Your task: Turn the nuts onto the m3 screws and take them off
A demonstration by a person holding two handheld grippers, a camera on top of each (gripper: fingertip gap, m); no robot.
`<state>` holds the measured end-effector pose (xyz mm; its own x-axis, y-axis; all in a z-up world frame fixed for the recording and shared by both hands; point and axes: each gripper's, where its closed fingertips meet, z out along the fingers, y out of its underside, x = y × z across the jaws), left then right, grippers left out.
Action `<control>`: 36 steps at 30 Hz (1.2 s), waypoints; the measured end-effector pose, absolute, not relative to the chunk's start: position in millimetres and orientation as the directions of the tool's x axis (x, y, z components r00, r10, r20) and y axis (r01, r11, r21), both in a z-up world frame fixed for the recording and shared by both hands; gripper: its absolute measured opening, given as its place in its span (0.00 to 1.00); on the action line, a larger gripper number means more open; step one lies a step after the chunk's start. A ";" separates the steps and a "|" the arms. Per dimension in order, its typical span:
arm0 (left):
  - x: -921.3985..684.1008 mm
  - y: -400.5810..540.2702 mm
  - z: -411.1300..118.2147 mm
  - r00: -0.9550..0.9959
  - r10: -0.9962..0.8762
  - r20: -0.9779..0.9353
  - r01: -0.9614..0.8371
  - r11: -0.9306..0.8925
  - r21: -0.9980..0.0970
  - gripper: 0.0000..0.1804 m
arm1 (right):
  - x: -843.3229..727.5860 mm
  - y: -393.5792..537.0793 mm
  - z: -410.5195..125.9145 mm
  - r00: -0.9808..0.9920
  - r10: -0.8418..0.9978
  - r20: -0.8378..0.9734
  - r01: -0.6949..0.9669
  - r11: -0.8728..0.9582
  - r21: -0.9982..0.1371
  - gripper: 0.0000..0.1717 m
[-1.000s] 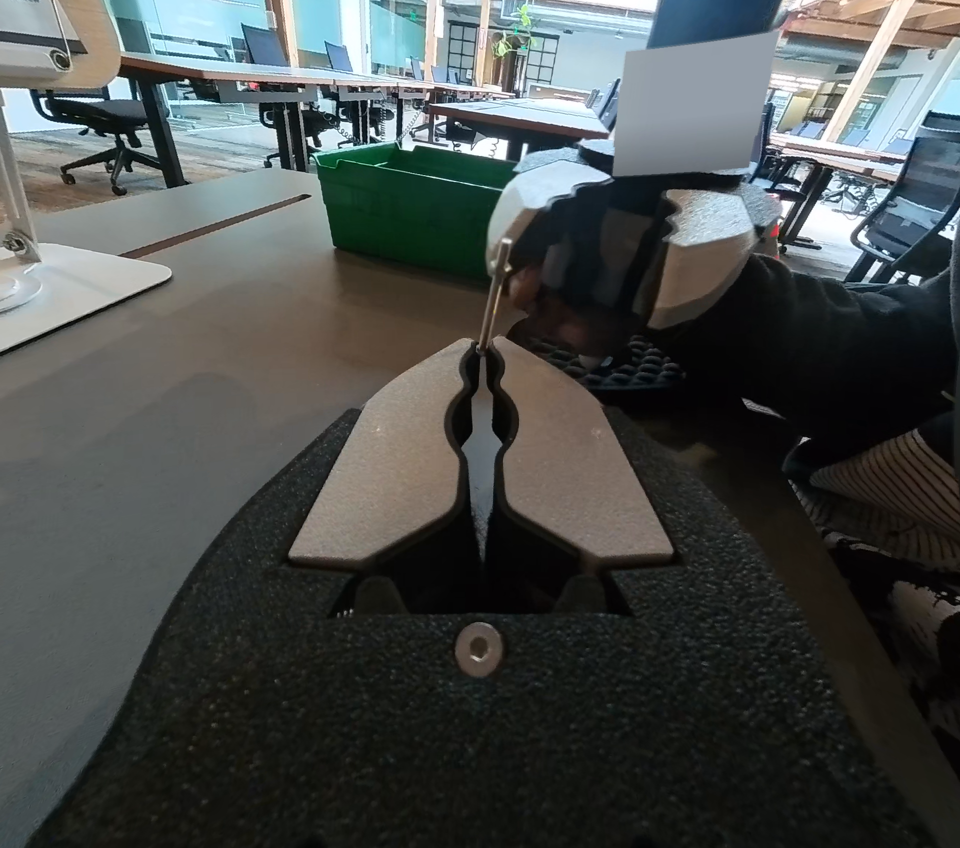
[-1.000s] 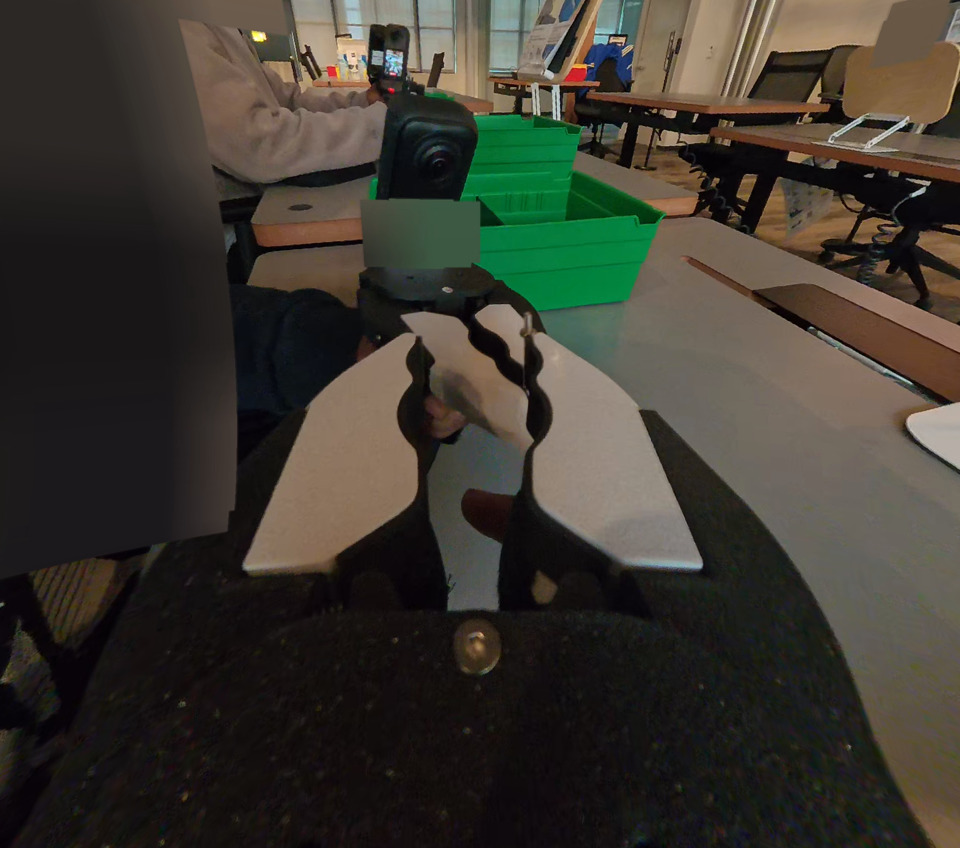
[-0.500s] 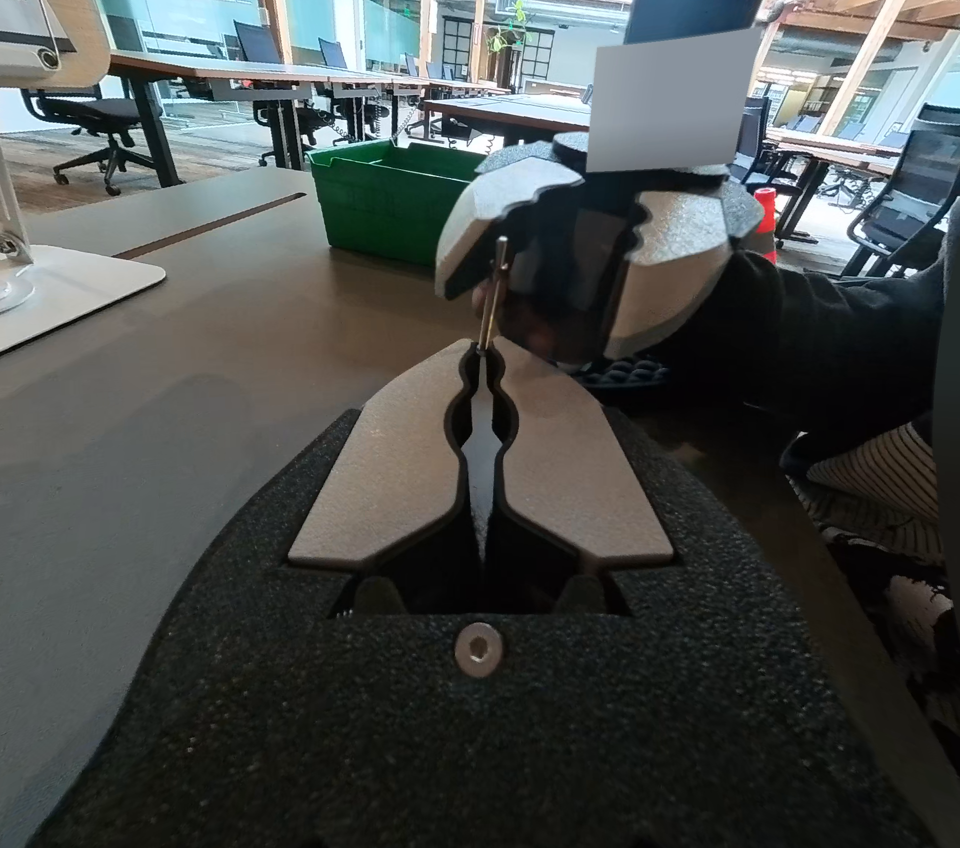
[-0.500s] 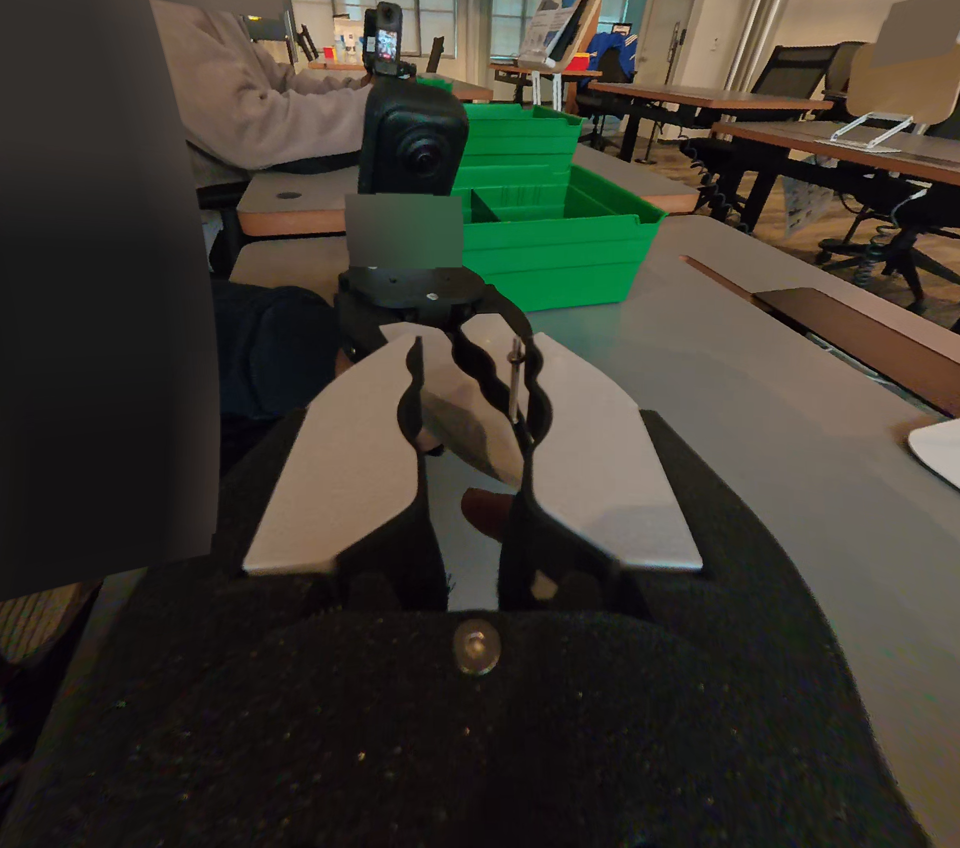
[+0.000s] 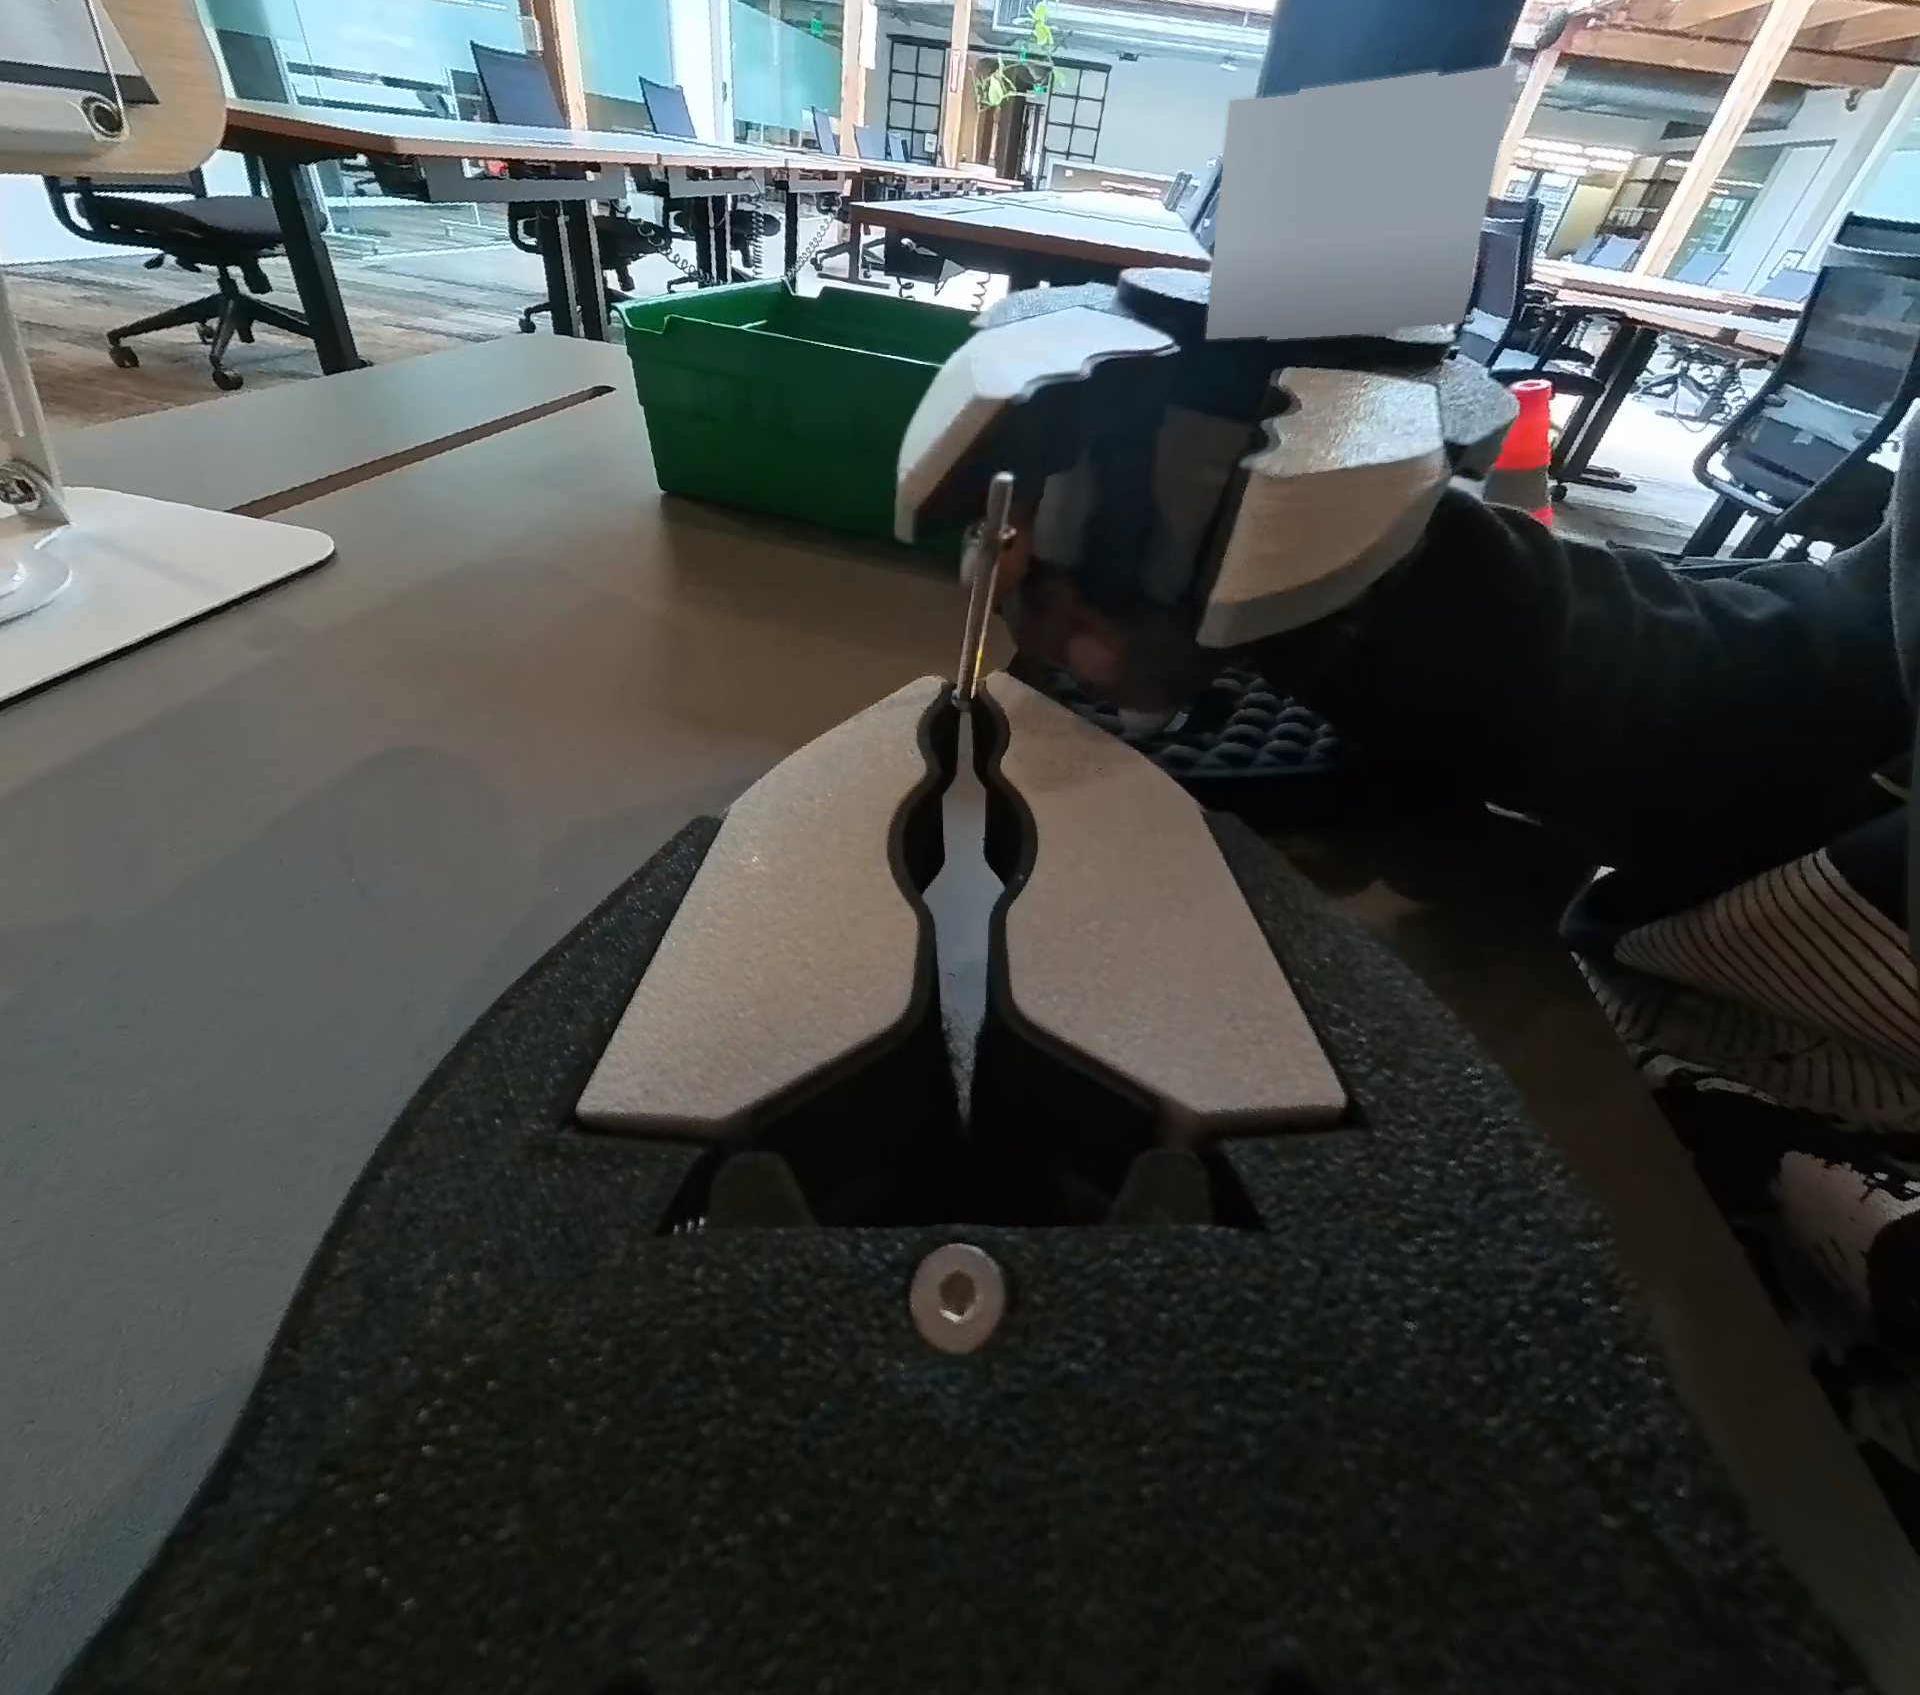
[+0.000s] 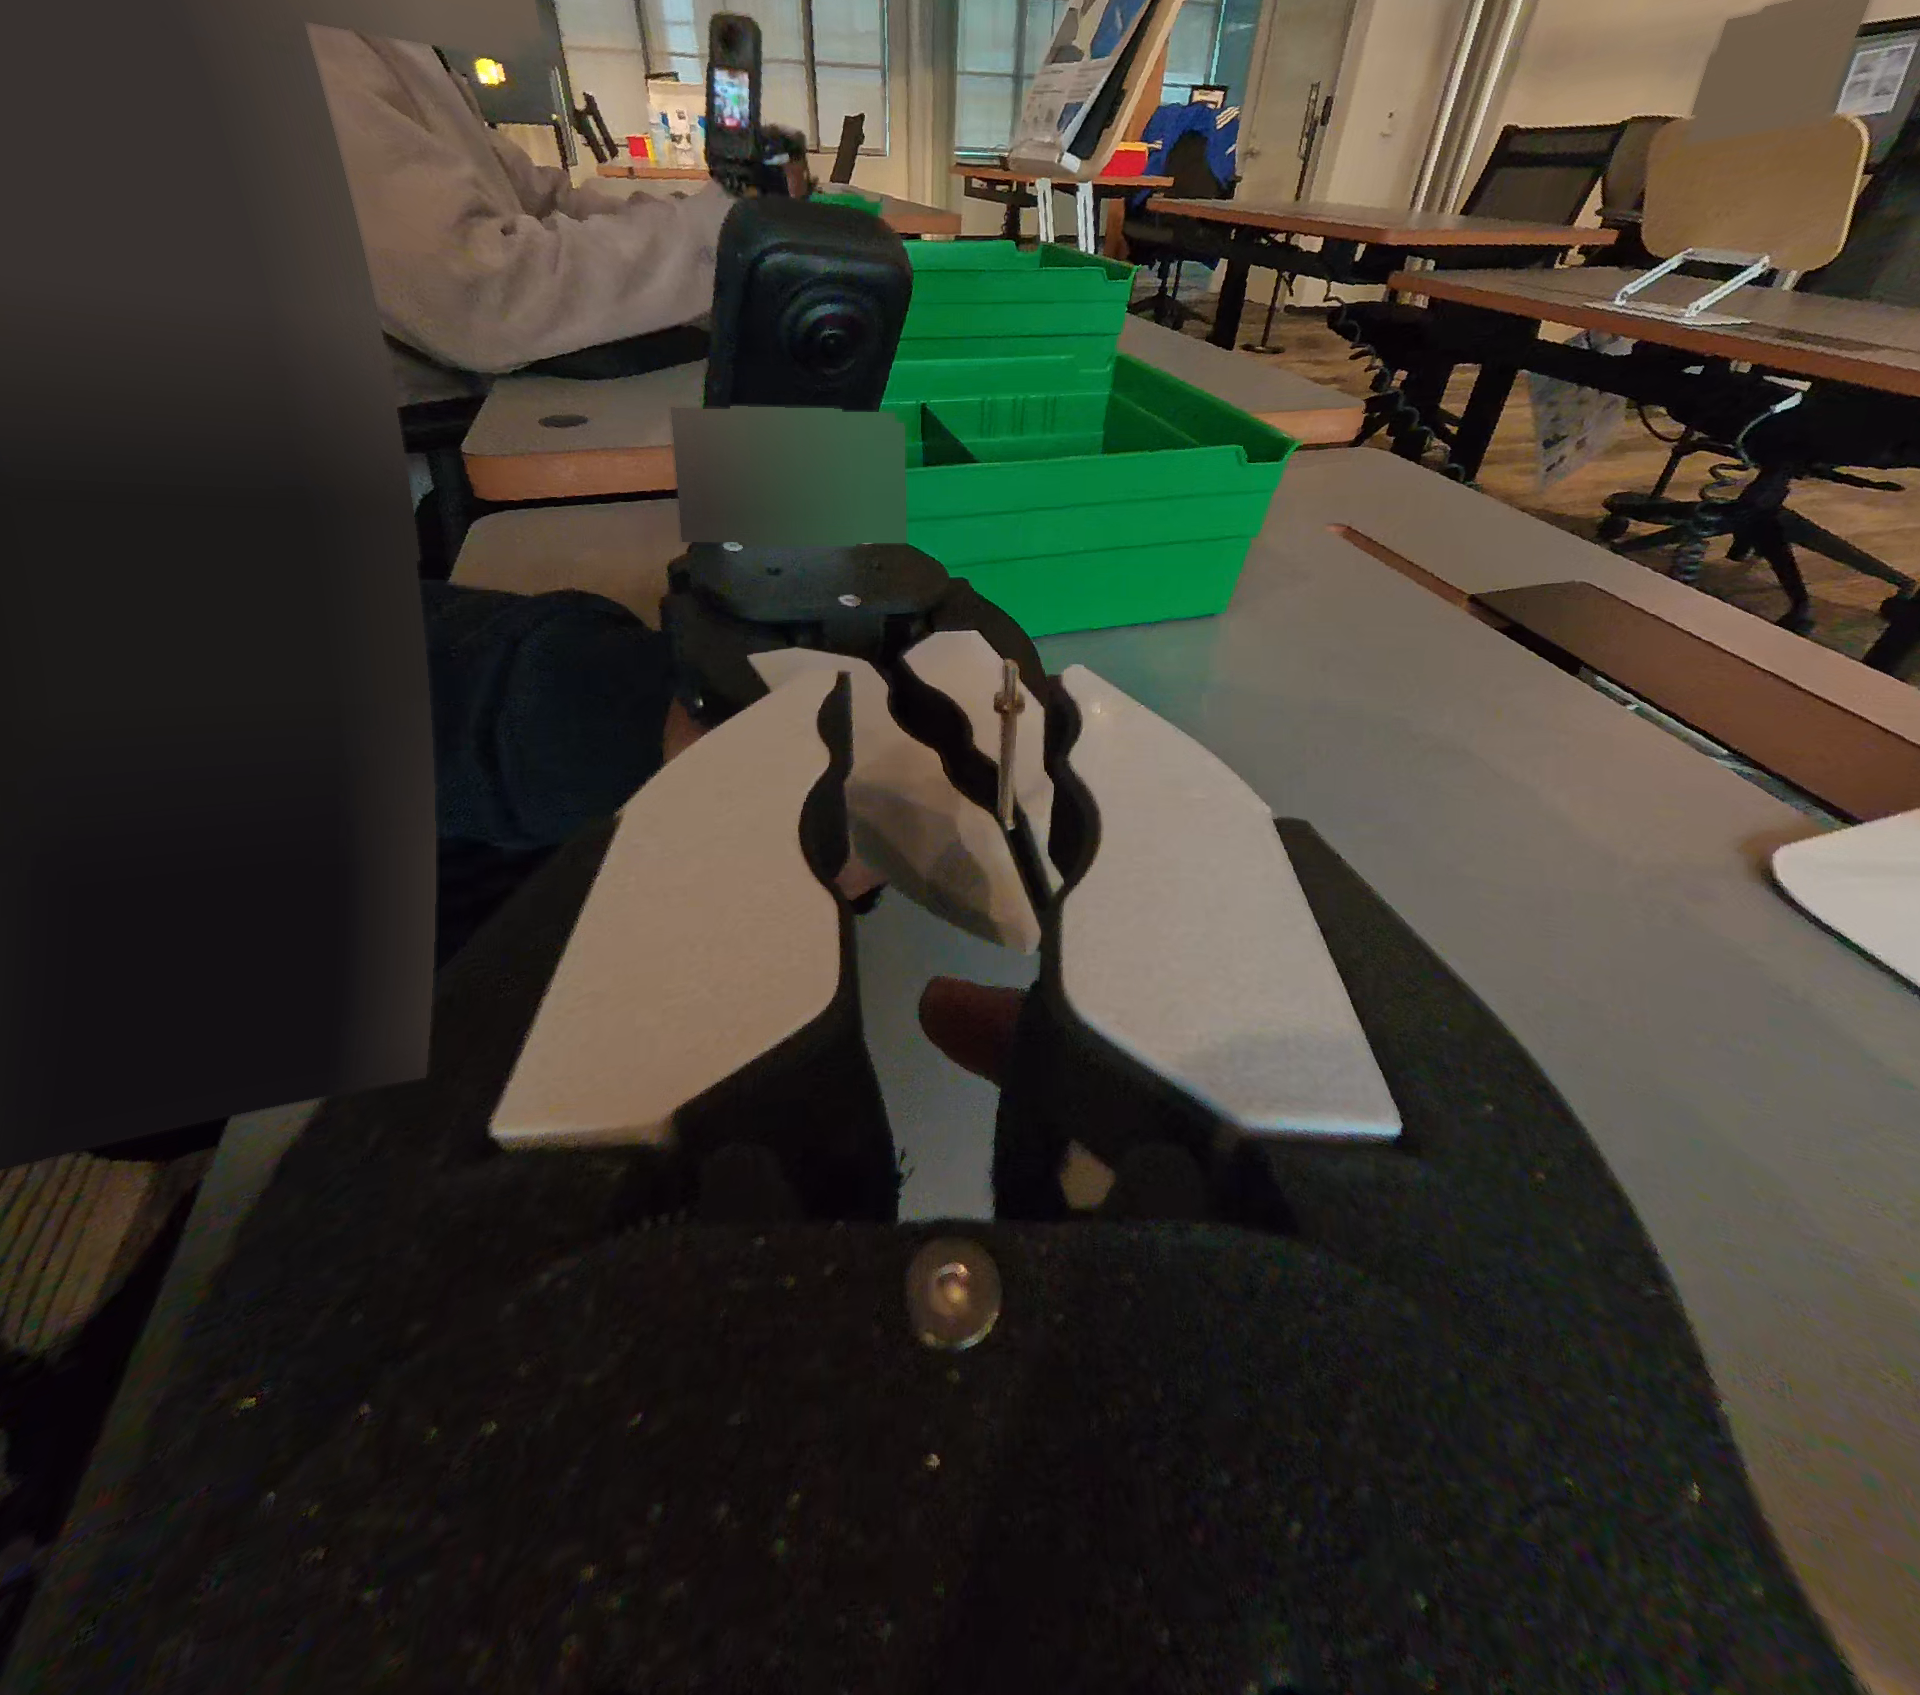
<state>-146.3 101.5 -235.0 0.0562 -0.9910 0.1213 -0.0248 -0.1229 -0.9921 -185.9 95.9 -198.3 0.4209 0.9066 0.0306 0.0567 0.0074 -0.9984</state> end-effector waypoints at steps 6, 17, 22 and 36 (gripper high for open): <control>-146.7 102.1 -234.7 0.059 -0.991 0.124 -0.022 -0.125 -0.992 0.01 | -189.9 93.4 -198.4 0.408 0.912 0.046 0.071 0.019 -0.997 0.20; -146.8 102.0 -234.8 0.059 -0.991 0.124 -0.022 -0.126 -0.992 0.01 | -174.5 87.4 -195.1 0.425 0.905 0.037 0.048 0.019 -0.999 0.19; -146.7 101.2 -235.0 0.056 -0.991 0.122 -0.024 -0.123 -0.992 0.01 | -183.9 98.4 -199.7 0.435 0.900 0.024 0.060 -0.002 -0.998 0.20; -147.1 102.3 -234.4 0.063 -0.990 0.124 -0.019 -0.125 -0.992 0.01 | -181.9 84.1 -201.7 0.400 0.916 0.026 0.067 -0.001 -0.998 0.20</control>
